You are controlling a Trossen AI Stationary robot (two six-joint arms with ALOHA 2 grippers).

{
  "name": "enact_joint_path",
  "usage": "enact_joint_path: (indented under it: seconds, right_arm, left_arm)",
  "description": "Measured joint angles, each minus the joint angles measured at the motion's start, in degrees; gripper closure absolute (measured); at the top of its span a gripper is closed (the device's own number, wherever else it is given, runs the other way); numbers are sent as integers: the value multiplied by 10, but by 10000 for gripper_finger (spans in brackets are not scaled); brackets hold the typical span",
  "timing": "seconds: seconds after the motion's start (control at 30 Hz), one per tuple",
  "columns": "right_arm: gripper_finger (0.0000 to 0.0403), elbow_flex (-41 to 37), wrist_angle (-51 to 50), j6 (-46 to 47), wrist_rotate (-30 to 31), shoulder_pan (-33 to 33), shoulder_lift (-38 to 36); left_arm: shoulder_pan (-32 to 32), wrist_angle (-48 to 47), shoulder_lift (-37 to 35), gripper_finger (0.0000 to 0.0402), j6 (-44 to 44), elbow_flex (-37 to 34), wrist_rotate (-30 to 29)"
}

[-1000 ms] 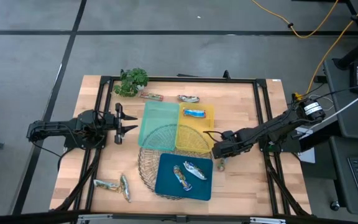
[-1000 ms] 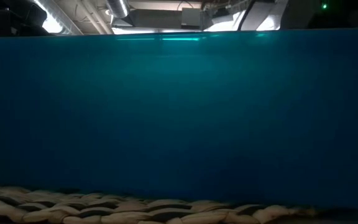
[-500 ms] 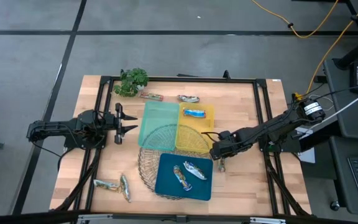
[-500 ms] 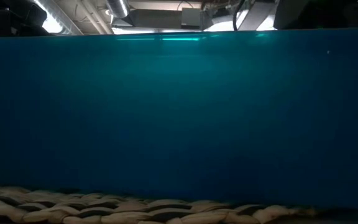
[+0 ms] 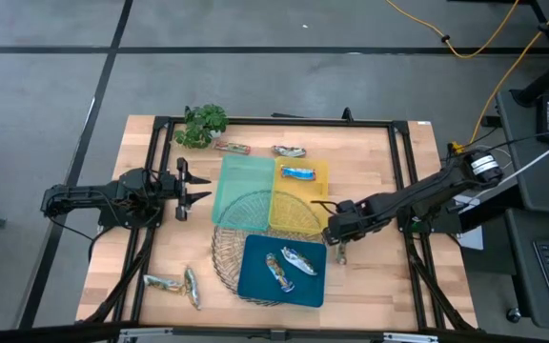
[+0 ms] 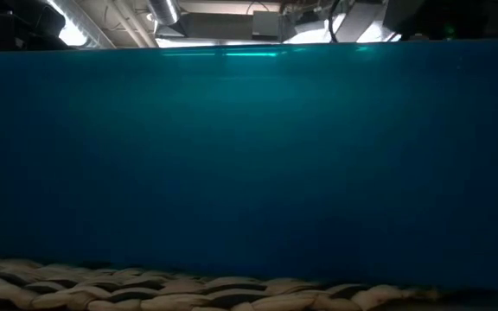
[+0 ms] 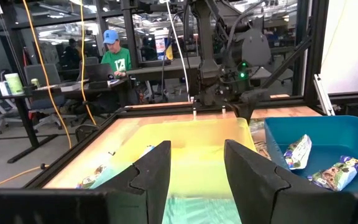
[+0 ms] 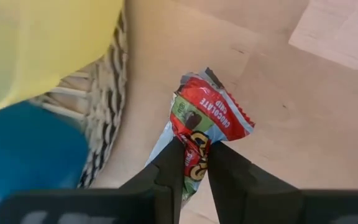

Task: Pick and place Granola Bars by type
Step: Put the red granola bar into the yellow bin

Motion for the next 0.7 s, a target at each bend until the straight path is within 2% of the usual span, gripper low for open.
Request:
enact_joint_path:
  seconds: [0.43, 0.7]
  right_arm:
    - [333, 0, -35, 11, -4, 0, -131]
    - [333, 0, -35, 11, -4, 0, -169]
  left_arm:
    - [0, 0, 0, 258, 0, 0, 0]
    - [0, 0, 0, 258, 0, 0, 0]
